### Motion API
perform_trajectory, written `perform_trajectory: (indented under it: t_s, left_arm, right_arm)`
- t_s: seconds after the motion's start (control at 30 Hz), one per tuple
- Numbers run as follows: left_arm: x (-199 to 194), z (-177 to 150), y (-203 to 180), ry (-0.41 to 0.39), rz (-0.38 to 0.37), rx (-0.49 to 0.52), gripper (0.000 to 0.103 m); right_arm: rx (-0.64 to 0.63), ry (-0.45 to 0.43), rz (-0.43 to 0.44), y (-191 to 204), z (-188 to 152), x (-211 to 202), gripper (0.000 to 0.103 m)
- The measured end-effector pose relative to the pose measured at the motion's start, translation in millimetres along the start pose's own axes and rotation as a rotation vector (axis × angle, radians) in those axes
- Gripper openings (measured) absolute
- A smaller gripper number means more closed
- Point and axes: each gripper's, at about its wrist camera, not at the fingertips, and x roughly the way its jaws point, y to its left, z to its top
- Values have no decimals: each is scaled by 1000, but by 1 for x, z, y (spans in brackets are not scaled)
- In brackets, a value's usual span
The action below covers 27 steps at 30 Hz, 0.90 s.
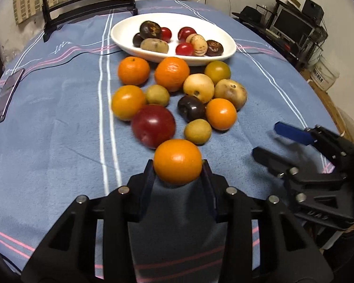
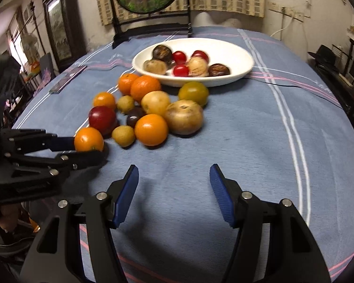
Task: Organize fruits
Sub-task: 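Grasp the large orange tangerine with the left tool, then grasp a small orange fruit with the right tool while the left tool holds the tangerine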
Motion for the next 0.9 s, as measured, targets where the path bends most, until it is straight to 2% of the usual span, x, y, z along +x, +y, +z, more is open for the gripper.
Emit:
perform_trajectory:
  t_s: [0.23,0.3,0.63,0.73,0.9]
  left_arm:
    - [-19,1,19,-53,-3,-14,40]
    - [-19,0,25,-55,-12,-26,40]
    - [-15,-4,47,-44,-42,-66,40]
    - [-14,-4,49,-45,-48,-71,40]
    - [-14,-4,49,-41,-49,-73,40]
  right_arm:
    - [19,40,-22,11,12,18,63]
    - [7,41,-20,15,16,22,50]
    - [16,74,-61,26,35,48,47]
    - [-2,77,-66,28,37,49,37]
    - [14,62,-40,25,34,43,36]
